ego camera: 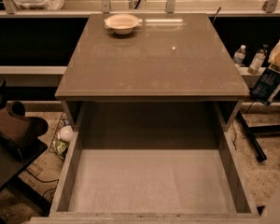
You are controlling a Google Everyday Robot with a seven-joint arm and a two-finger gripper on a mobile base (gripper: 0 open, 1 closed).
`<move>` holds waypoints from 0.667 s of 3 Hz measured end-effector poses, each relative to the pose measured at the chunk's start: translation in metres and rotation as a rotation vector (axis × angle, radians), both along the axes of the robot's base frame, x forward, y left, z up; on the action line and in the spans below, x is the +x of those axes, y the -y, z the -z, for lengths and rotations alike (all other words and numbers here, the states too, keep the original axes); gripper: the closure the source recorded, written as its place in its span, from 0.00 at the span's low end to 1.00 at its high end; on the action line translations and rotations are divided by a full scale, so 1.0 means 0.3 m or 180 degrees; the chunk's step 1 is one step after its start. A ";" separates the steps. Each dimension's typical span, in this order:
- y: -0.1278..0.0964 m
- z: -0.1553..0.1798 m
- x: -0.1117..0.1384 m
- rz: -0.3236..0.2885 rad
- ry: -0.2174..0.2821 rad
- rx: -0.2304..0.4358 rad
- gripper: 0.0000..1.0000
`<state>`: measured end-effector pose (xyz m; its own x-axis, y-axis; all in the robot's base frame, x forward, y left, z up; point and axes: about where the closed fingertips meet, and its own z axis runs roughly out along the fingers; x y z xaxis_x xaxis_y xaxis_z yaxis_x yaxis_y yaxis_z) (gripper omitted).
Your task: Pick rxbar blueberry from top drawer and place on counter
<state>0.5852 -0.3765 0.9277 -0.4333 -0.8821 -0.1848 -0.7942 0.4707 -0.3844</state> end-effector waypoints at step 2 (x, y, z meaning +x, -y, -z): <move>-0.102 -0.190 0.146 -0.0076 0.0484 0.0141 1.00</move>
Offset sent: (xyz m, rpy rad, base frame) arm 0.0831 0.0601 0.0939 0.1128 -0.2502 0.0787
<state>0.6288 -0.3458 0.9847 -0.3765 -0.8813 -0.2857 -0.7395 0.4716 -0.4803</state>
